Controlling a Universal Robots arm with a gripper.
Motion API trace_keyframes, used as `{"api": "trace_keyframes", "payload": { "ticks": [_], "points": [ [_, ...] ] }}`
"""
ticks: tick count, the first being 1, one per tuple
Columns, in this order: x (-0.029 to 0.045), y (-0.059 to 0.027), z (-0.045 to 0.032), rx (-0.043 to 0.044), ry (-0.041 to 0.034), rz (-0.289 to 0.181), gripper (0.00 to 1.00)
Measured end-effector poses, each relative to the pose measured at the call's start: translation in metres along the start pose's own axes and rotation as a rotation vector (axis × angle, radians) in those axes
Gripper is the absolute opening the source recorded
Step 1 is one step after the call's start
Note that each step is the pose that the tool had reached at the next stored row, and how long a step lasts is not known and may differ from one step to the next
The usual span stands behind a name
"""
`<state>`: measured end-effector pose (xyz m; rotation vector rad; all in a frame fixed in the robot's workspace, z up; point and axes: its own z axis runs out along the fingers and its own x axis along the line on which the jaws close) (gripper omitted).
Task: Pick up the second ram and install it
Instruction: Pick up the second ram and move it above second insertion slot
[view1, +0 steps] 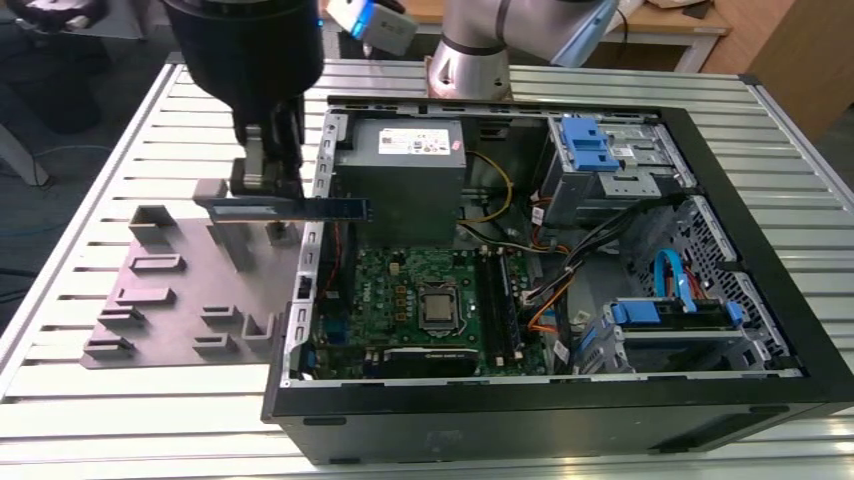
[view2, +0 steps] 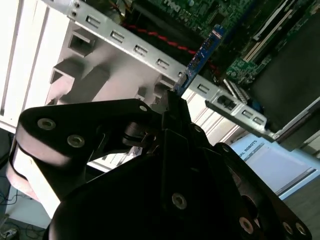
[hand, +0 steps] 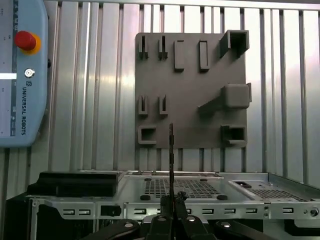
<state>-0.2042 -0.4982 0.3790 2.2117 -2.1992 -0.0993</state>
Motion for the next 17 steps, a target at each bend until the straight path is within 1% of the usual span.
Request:
{"api": "trace_keyframes", "payload": {
  "ticks": [17],
  "points": [
    [0.0004,-0.0768,-0.0036,-0.0065,-0.0001,0.000,0.11]
  ]
}}
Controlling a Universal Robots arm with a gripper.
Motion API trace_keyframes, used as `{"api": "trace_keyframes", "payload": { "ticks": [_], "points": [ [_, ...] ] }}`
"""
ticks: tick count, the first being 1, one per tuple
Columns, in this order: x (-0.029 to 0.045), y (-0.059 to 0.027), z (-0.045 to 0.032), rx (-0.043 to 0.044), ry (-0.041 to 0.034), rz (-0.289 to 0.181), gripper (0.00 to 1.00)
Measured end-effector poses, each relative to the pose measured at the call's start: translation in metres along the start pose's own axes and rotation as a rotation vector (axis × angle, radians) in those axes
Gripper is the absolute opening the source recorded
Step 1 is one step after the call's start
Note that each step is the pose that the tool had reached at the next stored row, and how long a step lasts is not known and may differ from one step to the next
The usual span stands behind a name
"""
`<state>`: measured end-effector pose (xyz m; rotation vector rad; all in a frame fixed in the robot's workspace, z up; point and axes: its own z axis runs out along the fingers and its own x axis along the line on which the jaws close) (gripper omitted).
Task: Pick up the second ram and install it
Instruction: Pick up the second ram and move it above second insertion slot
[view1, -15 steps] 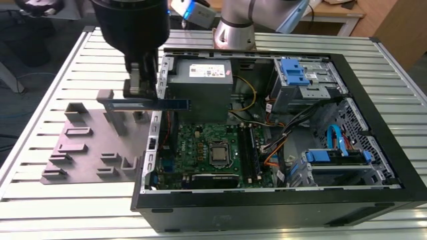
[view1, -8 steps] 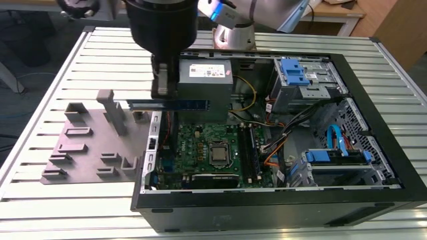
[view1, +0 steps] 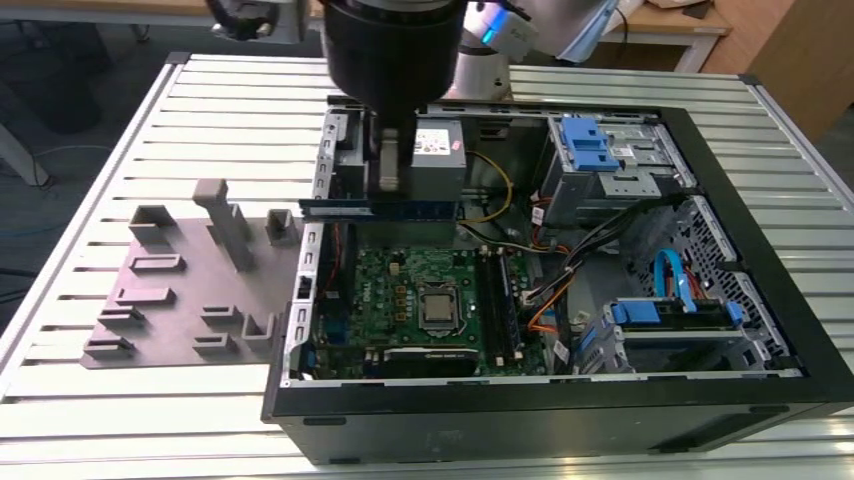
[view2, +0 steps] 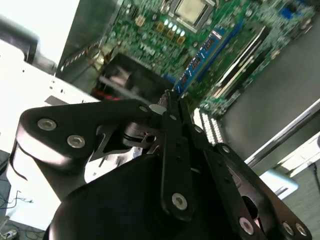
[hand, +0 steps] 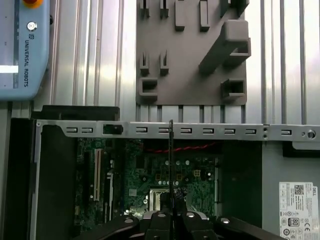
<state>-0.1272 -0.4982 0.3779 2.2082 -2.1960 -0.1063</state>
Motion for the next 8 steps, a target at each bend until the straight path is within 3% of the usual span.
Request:
{"api": "trace_keyframes", "payload": {
  "ticks": [8],
  "points": [
    [0.0004,-0.0314,0.0054,-0.0042,-0.0001,0.000,0.11]
  ]
}}
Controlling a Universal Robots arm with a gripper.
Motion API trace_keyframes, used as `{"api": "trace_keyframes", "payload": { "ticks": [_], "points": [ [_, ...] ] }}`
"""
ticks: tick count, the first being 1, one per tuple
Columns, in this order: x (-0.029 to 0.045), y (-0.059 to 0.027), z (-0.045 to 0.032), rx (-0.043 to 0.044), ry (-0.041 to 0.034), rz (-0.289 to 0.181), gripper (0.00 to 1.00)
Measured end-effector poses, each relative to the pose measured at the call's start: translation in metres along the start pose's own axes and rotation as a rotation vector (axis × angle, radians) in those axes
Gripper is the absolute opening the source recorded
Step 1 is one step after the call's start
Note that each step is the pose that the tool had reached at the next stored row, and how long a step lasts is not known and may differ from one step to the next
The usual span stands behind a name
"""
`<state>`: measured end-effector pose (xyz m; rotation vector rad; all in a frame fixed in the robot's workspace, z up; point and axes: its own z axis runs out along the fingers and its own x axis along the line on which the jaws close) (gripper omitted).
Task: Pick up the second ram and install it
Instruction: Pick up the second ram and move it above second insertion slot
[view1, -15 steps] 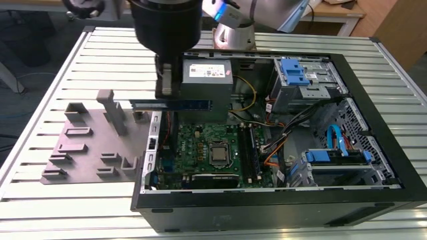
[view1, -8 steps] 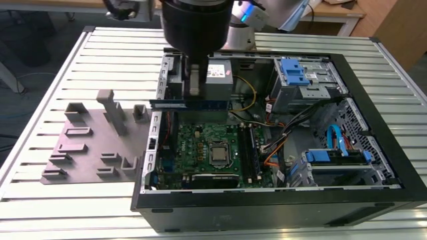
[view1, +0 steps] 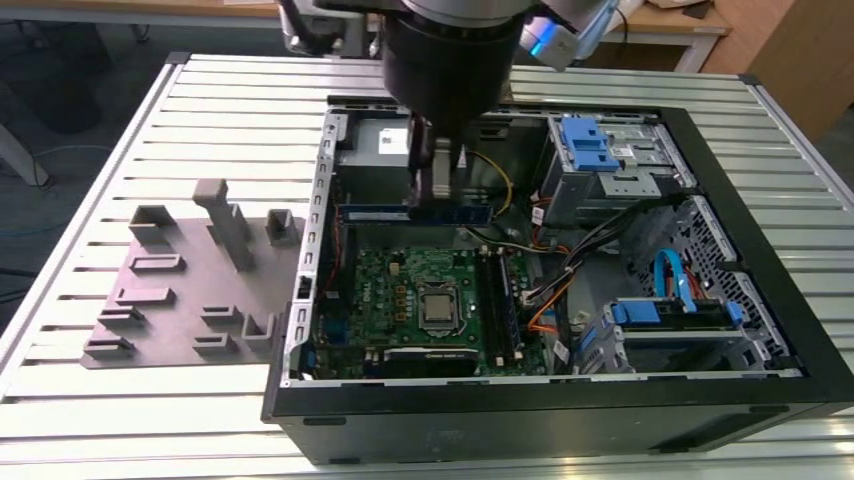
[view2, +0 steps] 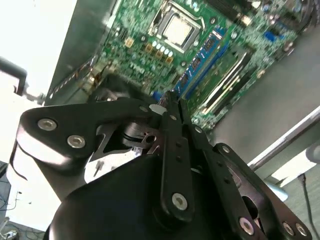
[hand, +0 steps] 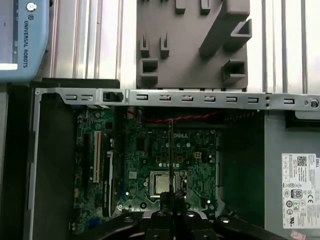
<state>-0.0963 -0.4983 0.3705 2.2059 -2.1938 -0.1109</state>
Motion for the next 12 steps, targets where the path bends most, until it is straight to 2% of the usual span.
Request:
{"api": "trace_keyframes", "payload": {
  "ticks": [5,6,7,12],
  "points": [
    [0.0003,-0.0207,0.0094,-0.0003,0.0002,0.000,0.11],
    [0.0005,-0.0277,0.0127,-0.0002,0.0000,0.000,0.11],
    [0.0019,-0.0418,0.0212,-0.0003,0.0001,0.000,0.11],
    [0.0056,-0.0483,0.0297,-0.0002,0.0000,0.000,0.11]
  ]
}}
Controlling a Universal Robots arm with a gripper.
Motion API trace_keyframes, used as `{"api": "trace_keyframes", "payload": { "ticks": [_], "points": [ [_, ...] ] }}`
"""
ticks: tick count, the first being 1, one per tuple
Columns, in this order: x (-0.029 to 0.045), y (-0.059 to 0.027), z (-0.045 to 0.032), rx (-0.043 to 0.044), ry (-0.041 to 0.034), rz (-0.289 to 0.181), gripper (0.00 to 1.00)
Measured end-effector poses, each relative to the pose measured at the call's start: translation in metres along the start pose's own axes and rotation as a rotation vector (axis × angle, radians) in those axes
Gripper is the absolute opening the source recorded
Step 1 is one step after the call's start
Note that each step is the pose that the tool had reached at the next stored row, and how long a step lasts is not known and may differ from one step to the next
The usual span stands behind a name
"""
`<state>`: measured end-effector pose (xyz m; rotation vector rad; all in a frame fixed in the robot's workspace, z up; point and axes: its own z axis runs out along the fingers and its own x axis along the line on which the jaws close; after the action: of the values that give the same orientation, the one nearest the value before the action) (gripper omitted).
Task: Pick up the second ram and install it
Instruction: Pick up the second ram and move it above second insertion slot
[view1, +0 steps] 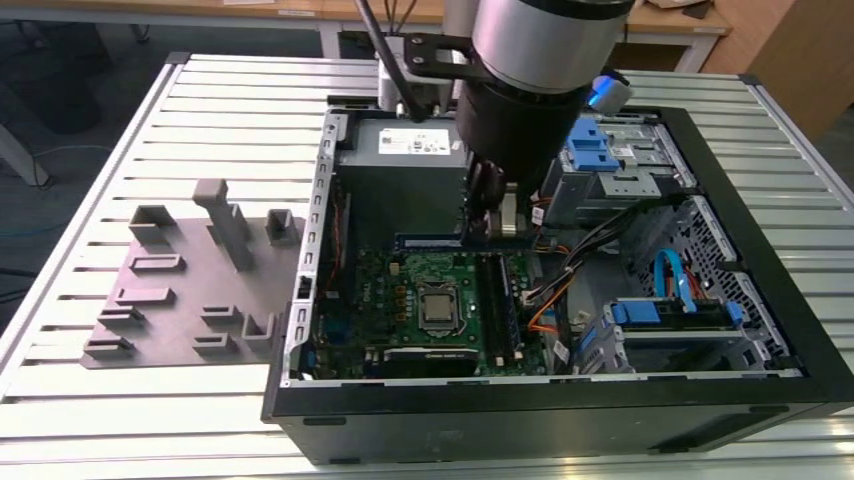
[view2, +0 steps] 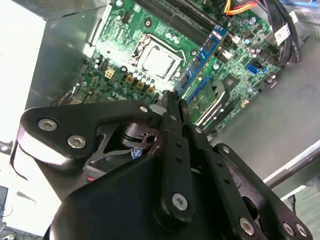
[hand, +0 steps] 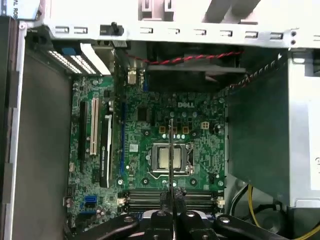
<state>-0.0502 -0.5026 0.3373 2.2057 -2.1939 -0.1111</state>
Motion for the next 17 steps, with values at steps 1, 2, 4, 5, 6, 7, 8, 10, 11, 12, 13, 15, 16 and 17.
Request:
{"api": "trace_keyframes", "payload": {
  "ticks": [1,2,4,5,6,7,8,10,11,12,13,15,16,17],
  "points": [
    [0.0004,-0.0020,0.0016,0.0000,0.0000,0.000,0.11],
    [0.0007,-0.0044,0.0035,0.0000,-0.0001,0.000,0.11],
    [0.0012,-0.0089,0.0067,0.0000,0.0000,0.000,0.11],
    [0.0014,-0.0108,0.0084,0.0000,0.0000,0.000,0.11],
    [0.0016,-0.0123,0.0101,0.0000,-0.0001,0.000,0.11],
    [0.0018,-0.0132,0.0118,0.0000,0.0000,0.000,0.11],
    [0.0023,-0.0135,0.0137,0.0000,0.0000,0.000,0.11],
    [0.0035,-0.0138,0.0172,0.0000,0.0000,0.000,0.11],
    [0.0042,-0.0139,0.0190,0.0000,-0.0001,0.000,0.11],
    [0.0048,-0.0141,0.0208,0.0000,-0.0001,0.000,0.11],
    [0.0054,-0.0142,0.0226,0.0000,0.0000,0.000,0.11],
    [0.0066,-0.0145,0.0262,0.0000,0.0000,0.000,0.11],
    [0.0072,-0.0146,0.0280,0.0000,0.0000,0.000,0.11],
    [0.0077,-0.0148,0.0298,0.0000,0.0000,0.000,0.11]
  ]
}}
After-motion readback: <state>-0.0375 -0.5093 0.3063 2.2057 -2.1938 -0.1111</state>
